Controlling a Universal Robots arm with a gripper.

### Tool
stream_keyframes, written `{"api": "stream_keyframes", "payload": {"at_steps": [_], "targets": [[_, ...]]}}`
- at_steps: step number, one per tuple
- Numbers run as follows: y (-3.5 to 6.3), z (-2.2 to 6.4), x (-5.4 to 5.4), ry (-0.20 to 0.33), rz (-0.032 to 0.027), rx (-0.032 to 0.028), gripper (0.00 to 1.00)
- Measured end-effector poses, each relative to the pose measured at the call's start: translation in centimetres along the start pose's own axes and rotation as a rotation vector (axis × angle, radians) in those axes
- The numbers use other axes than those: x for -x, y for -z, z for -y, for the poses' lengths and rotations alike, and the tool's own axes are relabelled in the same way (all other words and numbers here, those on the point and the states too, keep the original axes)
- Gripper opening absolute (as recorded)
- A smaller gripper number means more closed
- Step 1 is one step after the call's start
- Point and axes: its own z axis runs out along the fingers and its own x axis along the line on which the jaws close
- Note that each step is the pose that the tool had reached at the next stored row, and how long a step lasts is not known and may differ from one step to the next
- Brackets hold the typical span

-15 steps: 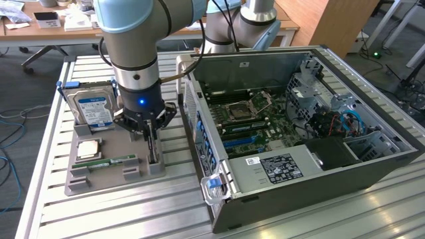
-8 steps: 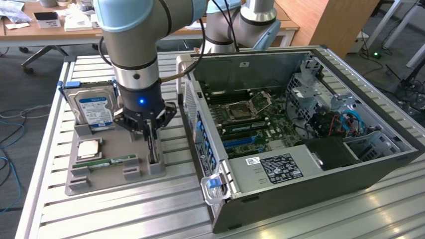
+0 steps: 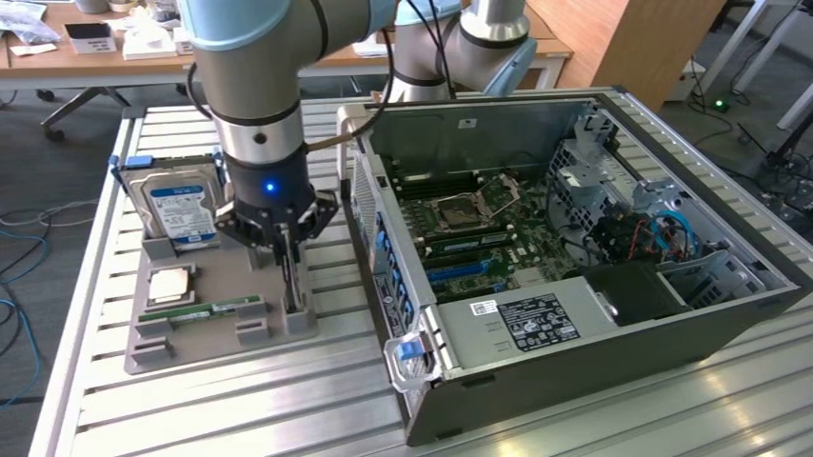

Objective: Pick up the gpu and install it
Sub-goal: 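Pick up the gpu and move the gpu toward the slot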

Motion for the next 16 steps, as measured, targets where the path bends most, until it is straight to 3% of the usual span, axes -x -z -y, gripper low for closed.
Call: {"api": "stream_keyframes", "payload": {"at_steps": [7, 16], "targets": [[0.75, -0.02, 0.0, 0.0, 0.0, -0.0001, 0.26], [2.98, -0.09, 0.1, 0.0, 0.0001, 0.0, 0.26]]}}
